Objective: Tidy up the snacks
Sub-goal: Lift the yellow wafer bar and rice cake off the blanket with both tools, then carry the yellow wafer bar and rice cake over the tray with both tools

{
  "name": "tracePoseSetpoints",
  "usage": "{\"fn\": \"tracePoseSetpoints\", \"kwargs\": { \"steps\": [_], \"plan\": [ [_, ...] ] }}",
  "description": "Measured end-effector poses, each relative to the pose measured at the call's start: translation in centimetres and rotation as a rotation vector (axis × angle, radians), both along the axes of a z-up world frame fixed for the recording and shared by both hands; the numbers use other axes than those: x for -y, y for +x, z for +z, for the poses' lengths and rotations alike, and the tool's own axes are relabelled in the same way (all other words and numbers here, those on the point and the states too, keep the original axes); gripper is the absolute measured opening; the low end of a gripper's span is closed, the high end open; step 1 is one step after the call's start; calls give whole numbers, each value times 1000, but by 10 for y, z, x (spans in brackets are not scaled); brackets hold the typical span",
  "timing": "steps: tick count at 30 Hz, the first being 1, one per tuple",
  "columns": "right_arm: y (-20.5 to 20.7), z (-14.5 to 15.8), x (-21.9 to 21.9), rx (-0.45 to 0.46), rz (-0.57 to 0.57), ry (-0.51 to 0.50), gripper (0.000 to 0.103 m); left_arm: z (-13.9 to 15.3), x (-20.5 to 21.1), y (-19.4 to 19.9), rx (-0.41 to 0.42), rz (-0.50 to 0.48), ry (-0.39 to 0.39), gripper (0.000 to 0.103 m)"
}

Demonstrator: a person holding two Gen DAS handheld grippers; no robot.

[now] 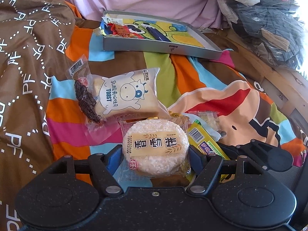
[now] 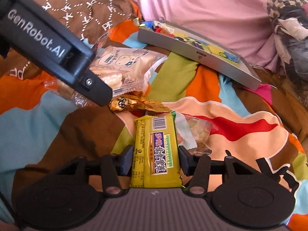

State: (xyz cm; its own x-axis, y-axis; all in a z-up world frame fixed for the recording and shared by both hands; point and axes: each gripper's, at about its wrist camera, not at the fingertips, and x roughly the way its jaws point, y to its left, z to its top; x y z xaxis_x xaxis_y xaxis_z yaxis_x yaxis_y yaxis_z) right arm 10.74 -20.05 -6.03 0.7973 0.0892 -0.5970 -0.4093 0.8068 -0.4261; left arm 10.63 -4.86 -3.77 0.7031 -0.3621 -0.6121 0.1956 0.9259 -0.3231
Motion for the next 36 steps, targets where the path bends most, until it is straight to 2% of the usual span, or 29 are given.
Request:
{"fn": "tracePoseSetpoints", "kwargs": {
  "steps": [9,18,26,36],
  "plan": [
    [-18,-4,-13,134,78,-151,51,4,-2,-2,20,14,-14,73],
    [-25,14,-21,316,154,-264,51,21,-9,5,87,46,-42,73],
    [22,54,-24,372,186,-211,52,69,-17,45,177,74,-56,73],
    [117,105,-30,431,182,-118,52,123,-33,146,253,138,-33,73]
  ]
}}
